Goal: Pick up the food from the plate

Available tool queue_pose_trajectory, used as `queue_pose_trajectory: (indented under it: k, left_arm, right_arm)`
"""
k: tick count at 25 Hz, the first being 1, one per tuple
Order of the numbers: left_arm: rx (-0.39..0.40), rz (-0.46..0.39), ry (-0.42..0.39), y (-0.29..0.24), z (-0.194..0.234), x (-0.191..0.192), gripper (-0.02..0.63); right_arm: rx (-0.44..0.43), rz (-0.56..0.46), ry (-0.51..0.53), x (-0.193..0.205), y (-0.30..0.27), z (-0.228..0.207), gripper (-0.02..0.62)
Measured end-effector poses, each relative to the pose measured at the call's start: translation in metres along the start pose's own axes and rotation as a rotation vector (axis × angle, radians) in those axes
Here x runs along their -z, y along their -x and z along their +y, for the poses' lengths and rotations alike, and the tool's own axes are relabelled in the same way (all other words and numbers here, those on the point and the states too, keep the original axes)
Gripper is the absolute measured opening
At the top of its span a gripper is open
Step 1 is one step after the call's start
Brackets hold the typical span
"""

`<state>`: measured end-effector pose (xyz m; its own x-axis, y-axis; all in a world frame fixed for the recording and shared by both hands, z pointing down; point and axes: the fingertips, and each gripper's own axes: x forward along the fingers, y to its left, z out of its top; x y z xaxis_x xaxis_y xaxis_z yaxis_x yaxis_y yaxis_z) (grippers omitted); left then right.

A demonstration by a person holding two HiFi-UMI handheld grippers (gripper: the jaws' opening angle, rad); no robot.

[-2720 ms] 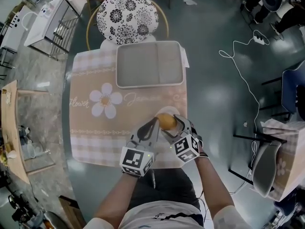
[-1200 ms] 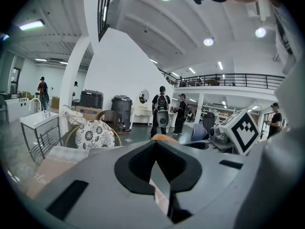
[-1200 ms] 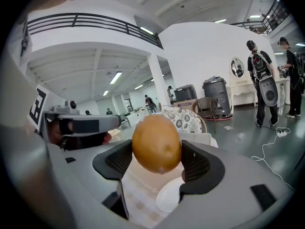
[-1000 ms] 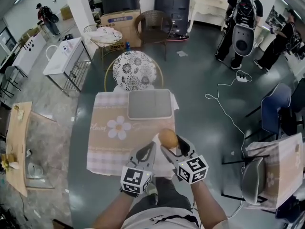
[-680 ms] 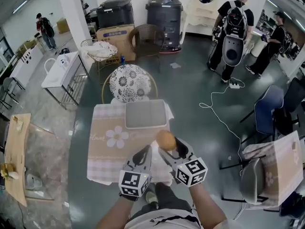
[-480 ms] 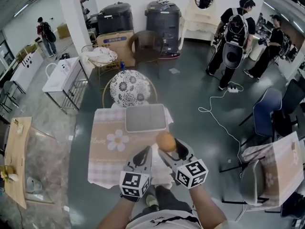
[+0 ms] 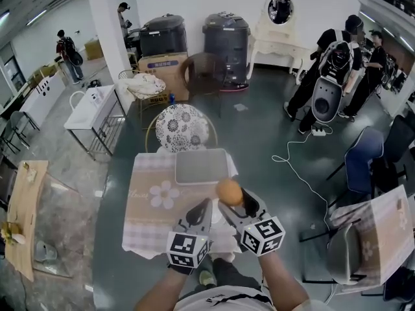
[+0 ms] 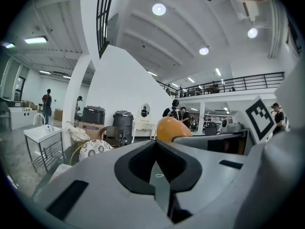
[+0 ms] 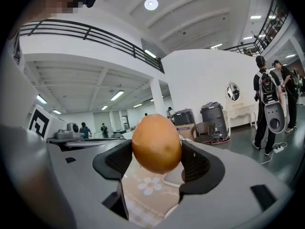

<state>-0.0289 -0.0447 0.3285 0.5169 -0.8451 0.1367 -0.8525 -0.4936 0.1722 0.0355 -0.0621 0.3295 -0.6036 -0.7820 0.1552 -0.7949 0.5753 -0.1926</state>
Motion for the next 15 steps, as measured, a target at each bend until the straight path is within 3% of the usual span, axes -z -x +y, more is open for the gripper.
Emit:
queue_pose_trajectory:
  k: [15]
  left_arm:
    - [0.002, -0.012, 0.022, 0.007, 0.003, -0.012, 0.006]
  right_arm:
    - [0.010, -0.017, 0.010, -0.013, 0.003, 0.007, 0.314]
